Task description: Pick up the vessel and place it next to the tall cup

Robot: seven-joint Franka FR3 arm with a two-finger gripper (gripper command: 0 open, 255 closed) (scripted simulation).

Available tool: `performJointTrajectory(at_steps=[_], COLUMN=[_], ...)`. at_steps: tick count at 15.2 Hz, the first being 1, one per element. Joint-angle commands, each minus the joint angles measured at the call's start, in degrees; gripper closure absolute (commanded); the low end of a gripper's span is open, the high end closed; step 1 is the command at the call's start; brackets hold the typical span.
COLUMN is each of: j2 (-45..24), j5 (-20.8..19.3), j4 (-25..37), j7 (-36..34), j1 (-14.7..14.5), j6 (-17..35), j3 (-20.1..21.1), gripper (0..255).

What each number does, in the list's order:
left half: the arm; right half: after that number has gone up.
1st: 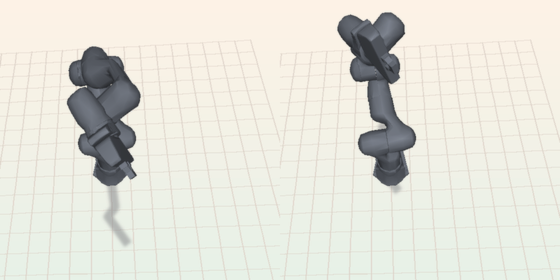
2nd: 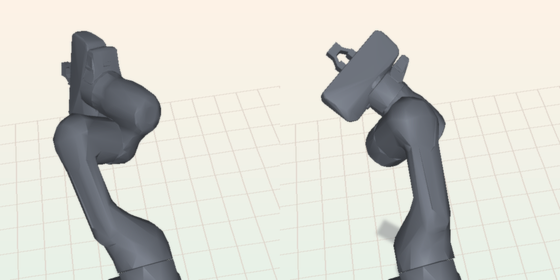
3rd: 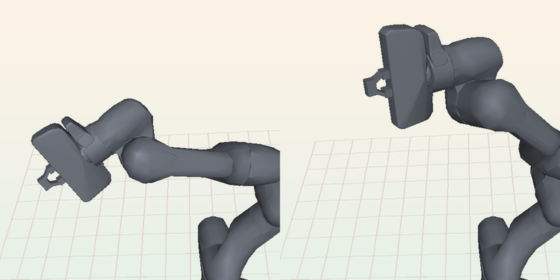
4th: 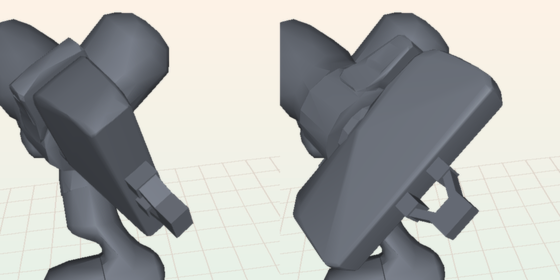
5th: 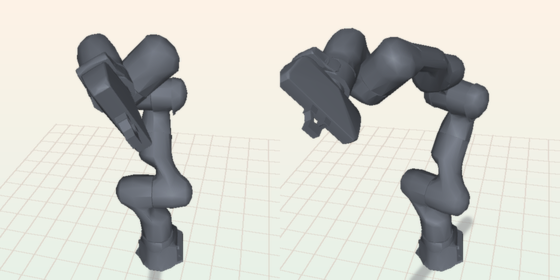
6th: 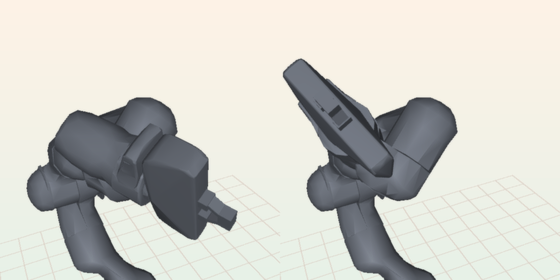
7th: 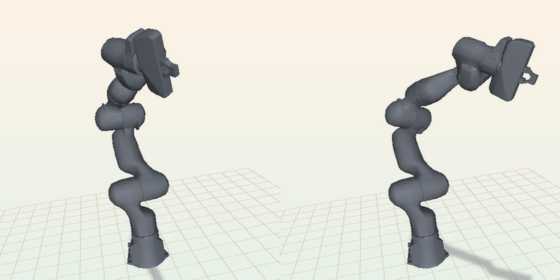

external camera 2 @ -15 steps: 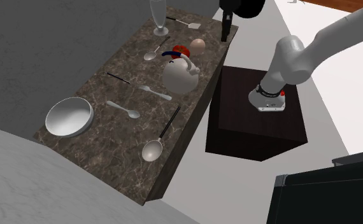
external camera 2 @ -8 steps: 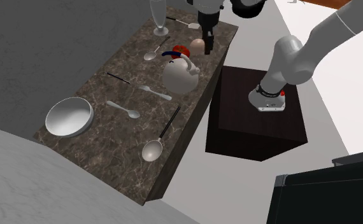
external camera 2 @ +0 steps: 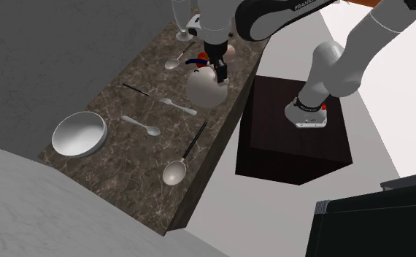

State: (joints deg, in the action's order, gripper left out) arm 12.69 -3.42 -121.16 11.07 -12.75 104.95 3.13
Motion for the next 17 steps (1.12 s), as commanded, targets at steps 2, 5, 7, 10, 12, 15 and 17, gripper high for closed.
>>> performJointTrajectory(at_steps=[2, 5, 7, 10, 12, 15, 17], j2=[-5.4, -10.1, -13.2, -17.7, -20.7, -25.0, -27.8], j5=[-0.7, -1.7, -2.4, -3.8, -4.9, -6.7, -7.9], j4=[3.1, 6.1, 8.2, 11.3, 13.4, 16.5, 18.5], j7=[2.2, 4.3, 5.5, 7.3, 8.5, 10.1, 11.2], j1=[-1.6, -3.2, -4.2, -5.9, -7.0, -8.8, -10.1], j6=[2.4, 4.2, 5.3, 6.7, 7.5, 8.6, 9.2], j3=[1.6, 3.2, 4.2, 5.8, 6.9, 8.3, 9.3], gripper=[0, 0, 0, 0, 0, 0, 0])
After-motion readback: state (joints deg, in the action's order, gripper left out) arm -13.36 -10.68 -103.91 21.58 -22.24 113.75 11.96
